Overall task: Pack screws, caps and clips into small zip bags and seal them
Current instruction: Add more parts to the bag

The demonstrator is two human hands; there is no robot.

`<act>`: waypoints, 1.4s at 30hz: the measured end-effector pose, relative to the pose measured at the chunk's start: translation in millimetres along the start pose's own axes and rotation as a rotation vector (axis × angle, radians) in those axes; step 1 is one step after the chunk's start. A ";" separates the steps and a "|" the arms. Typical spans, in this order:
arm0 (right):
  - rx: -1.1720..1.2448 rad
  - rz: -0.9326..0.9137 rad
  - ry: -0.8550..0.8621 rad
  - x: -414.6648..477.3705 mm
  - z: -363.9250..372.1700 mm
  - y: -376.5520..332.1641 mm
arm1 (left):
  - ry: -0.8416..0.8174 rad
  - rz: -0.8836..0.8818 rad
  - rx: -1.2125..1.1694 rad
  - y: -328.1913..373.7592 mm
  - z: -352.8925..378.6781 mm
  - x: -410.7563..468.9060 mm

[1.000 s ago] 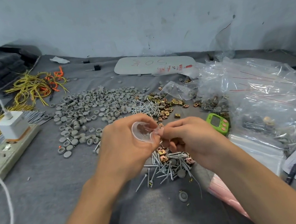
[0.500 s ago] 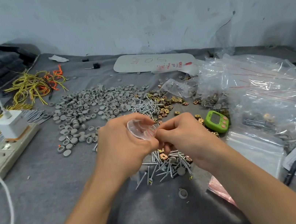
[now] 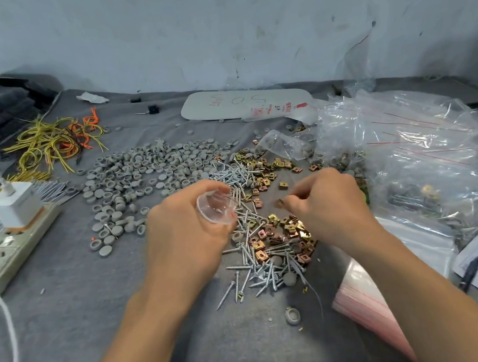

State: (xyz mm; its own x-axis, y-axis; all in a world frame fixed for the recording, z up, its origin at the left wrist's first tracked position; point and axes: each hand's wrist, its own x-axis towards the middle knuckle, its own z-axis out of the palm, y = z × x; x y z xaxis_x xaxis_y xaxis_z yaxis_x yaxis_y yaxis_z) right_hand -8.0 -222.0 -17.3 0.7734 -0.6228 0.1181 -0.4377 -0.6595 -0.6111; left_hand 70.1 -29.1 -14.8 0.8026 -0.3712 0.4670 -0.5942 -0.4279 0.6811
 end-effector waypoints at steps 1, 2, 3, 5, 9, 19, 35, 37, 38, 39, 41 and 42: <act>-0.146 0.021 -0.001 2.9 -1.0 4.0 | 0.022 -0.003 0.036 -1.1 -1.8 1.0; -0.249 0.044 -0.022 4.6 -0.7 6.7 | 0.043 -0.003 0.070 -2.6 -3.3 2.0; -0.322 0.066 -0.045 4.8 0.5 7.2 | 0.061 -0.006 0.097 -4.6 -4.0 2.8; -0.376 0.069 -0.042 3.6 3.0 3.9 | 0.058 -0.040 0.132 -8.5 -3.4 3.9; -0.290 -0.017 -0.075 4.7 9.8 -5.3 | -0.006 -0.100 0.211 -15.3 2.1 5.4; -0.331 -0.115 -0.229 5.1 26.6 -14.9 | -0.047 -0.099 0.226 -21.7 1.9 5.3; -0.379 -0.145 -0.277 -4.0 22.9 -17.4 | -0.091 -0.113 0.244 -16.7 1.5 3.9; -0.342 -0.154 -0.246 -6.3 23.0 -19.3 | -0.095 -0.120 0.241 -16.0 0.8 4.1; -0.293 -0.156 -0.257 -7.6 23.0 -21.0 | -0.097 -0.122 0.241 -15.6 0.6 4.2; -0.255 -0.162 -0.281 -9.3 23.6 -22.7 | -0.098 -0.122 0.240 -15.3 0.6 4.1; -0.255 -0.178 -0.331 -13.2 26.3 -26.7 | -0.095 -0.121 0.241 -14.3 0.5 3.7; -0.280 -0.183 -0.339 -14.0 27.9 -27.7 | -0.094 -0.122 0.239 -13.5 0.9 3.8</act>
State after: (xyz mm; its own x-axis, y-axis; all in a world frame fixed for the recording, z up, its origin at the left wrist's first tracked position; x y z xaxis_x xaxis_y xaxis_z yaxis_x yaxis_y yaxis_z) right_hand 6.1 -183.3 -23.9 0.9349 -0.3444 -0.0863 -0.3513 -0.8625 -0.3642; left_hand 81.1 -25.5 -22.7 0.8672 -0.3747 0.3280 -0.4980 -0.6524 0.5714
